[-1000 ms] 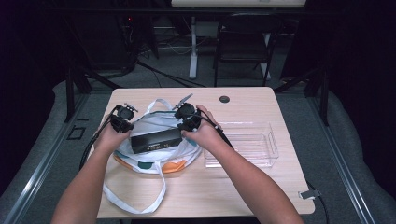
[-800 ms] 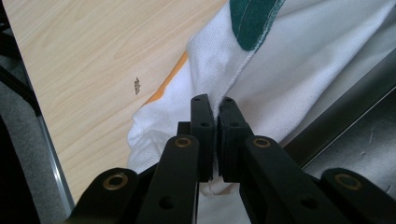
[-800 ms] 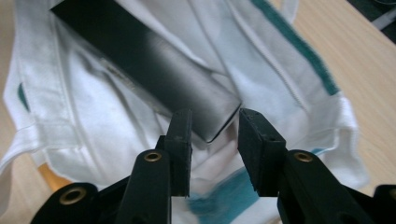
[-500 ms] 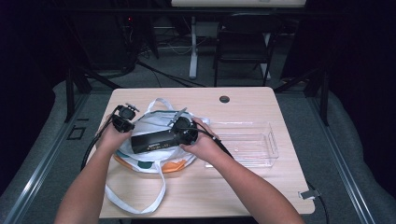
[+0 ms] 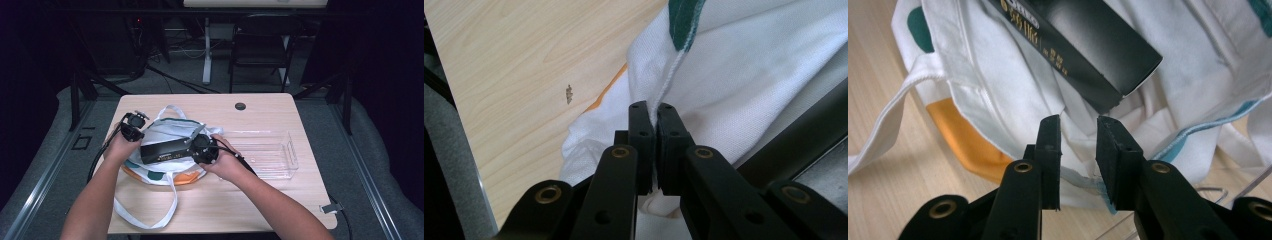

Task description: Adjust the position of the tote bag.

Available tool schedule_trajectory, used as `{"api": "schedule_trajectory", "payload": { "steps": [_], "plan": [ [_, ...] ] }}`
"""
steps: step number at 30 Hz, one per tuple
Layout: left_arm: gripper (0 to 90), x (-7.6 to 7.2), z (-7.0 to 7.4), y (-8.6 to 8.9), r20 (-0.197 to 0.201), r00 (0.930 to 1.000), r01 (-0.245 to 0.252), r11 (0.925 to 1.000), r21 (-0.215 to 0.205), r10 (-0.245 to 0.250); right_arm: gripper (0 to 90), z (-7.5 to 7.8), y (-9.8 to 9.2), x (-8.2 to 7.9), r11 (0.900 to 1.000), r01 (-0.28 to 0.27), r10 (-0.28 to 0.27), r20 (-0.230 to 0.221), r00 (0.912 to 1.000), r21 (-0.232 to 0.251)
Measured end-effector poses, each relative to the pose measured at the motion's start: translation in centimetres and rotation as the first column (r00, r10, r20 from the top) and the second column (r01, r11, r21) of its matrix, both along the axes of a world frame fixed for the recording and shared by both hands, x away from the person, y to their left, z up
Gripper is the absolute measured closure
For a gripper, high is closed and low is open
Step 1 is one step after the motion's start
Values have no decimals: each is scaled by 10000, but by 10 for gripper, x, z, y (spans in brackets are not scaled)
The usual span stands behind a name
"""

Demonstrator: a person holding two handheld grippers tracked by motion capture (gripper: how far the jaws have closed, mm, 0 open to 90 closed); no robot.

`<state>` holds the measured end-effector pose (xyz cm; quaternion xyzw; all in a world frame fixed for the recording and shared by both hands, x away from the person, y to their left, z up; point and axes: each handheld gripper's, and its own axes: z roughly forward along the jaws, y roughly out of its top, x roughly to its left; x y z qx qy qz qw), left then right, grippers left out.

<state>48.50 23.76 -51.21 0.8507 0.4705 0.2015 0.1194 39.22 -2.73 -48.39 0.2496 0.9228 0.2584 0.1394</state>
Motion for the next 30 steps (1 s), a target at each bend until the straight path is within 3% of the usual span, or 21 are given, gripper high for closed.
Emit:
{"api": "schedule_trajectory", "payload": {
  "steps": [6, 15, 30],
  "plan": [
    [874, 1, 0, 1, -29, 10000, -18, 10000, 21, 18, 759, -4, -4, -6, 10000, -1, -1, -250, 9997, -97],
    [873, 3, -3, 1, -28, 10000, -69, 10000, 20, 69, 777, -13, -5, -11, 9977, -121, 88, -498, 9987, -667],
    [867, 7, -13, 2, -279, 9995, -150, 9999, 33, 151, 795, -22, -7, -11, 9971, -108, 50, -756, 9971, -757]
  ]
}}
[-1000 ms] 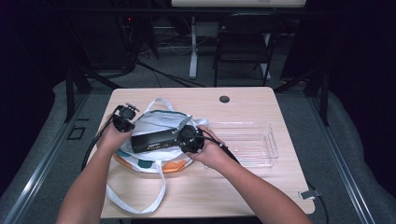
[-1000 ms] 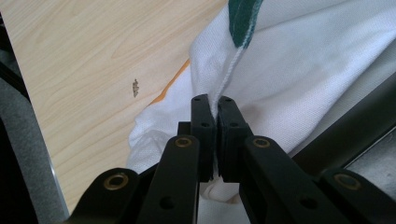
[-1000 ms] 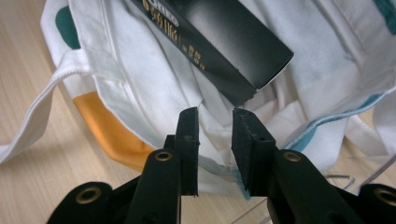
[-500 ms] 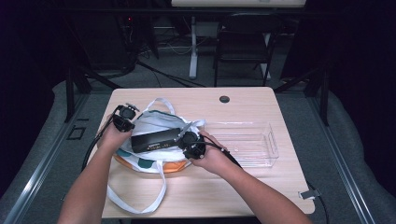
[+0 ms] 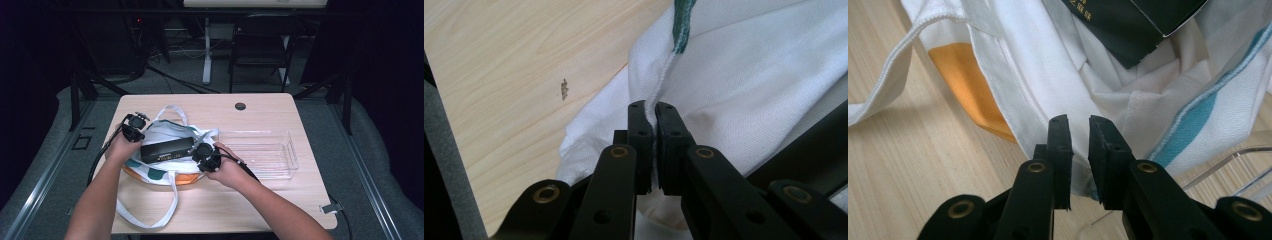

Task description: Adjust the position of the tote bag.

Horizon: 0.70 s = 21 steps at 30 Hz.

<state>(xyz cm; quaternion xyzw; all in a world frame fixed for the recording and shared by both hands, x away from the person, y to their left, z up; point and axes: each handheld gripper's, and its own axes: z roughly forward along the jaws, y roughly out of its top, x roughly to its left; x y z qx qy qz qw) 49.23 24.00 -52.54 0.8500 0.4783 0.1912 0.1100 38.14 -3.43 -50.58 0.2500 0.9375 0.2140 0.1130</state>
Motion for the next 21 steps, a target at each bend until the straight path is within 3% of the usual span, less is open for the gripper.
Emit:
{"api": "schedule_trajectory", "payload": {
  "steps": [21],
  "plan": [
    [839, -1, 4, 5, 97, 9999, -100, 9994, -345, 104, 799, -4, -1, -3, 9999, 60, -61, 65, 10000, 131]
  ]
}}
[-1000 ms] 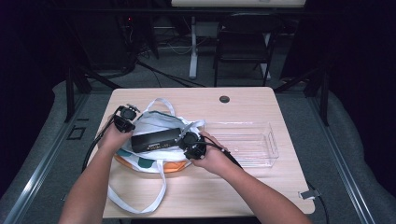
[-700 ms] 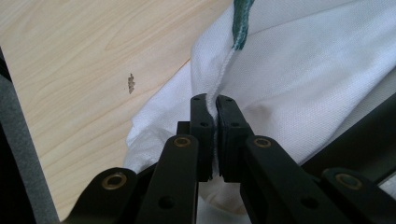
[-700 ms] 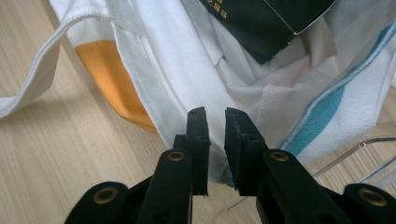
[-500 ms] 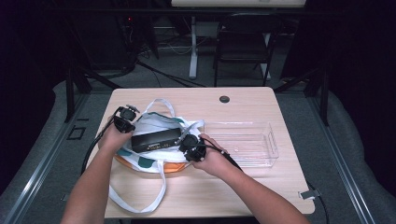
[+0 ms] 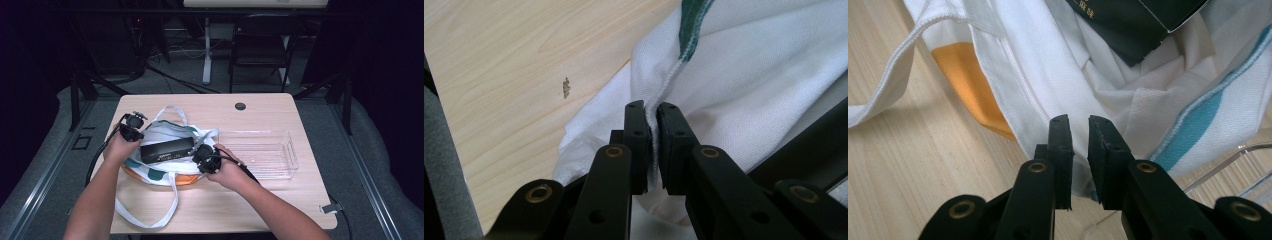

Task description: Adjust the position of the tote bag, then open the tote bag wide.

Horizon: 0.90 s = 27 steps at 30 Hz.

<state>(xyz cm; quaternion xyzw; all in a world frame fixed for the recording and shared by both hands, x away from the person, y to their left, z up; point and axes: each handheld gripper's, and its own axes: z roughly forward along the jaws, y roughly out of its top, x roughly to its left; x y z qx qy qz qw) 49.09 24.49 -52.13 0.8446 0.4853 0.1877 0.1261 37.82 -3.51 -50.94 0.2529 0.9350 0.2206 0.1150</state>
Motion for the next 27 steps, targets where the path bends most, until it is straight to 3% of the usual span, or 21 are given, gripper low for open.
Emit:
{"api": "schedule_trajectory", "payload": {
  "steps": [4, 12, 20, 27],
  "plan": [
    [819, -1, 3, -2, -12, 9999, 137, 9999, 74, -137, 791, 1, -1, 0, 10000, 18, -18, -2, 10000, 62],
    [779, -4, 14, 2, 155, 9995, 274, 9994, -210, -271, 779, 2, -1, -1, 9998, 57, -57, 10, 10000, 178],
    [627, -6, 19, 1, 382, 9981, 491, 9981, -366, -477, 757, 2, -1, -1, 9993, 107, -110, 79, 9999, 352],
    [579, -9, 25, 4, 567, 9973, 507, 9962, -714, -467, 751, 3, -1, -1, 9989, 150, -153, 64, 9999, 454]
  ]
}}
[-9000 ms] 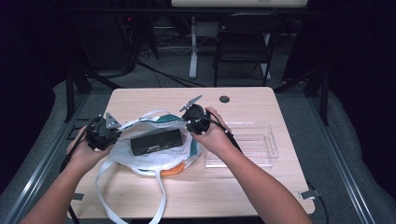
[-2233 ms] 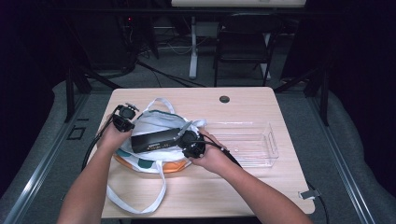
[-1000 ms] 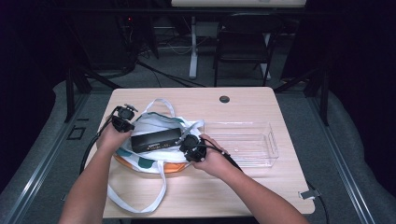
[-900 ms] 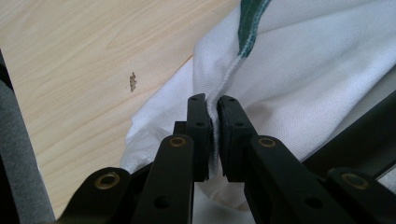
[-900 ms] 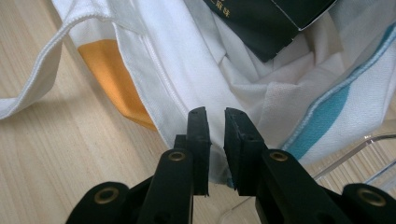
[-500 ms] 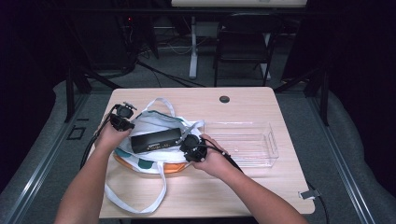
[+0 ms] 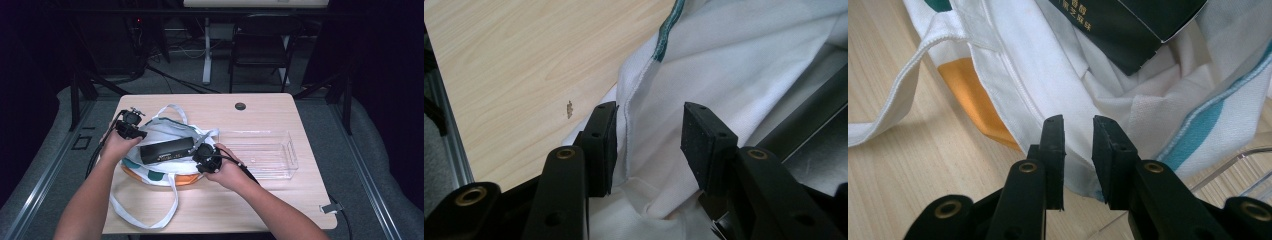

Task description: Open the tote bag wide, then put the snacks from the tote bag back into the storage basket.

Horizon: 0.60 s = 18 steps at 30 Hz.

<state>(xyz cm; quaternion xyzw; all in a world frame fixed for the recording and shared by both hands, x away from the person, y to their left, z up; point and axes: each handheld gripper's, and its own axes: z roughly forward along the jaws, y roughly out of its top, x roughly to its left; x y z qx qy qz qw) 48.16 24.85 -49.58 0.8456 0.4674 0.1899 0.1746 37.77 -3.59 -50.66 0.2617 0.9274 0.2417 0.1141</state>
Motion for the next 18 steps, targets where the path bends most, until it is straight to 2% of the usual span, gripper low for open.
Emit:
{"api": "schedule_trajectory", "payload": {
  "steps": [3, 6, 14, 18],
  "plan": [
    [572, -2, 4, 2, 27, 10000, 7, 10000, -6, -7, 747, 0, 0, 0, 10000, -1, 1, 12, 10000, 18],
    [561, -4, 8, 4, 65, 9999, 88, 9998, -185, -87, 747, 1, -1, 1, 10000, 3, -3, -20, 10000, 27],
    [522, -12, 20, 10, 213, 9997, 138, 9999, -63, -137, 747, 0, -2, 0, 9998, 67, -67, -38, 10000, 193],
    [515, -20, 28, 12, 482, 9985, 249, 9997, 20, -249, 744, 0, -2, 1, 9998, 43, -42, -31, 10000, 182]
  ]
}}
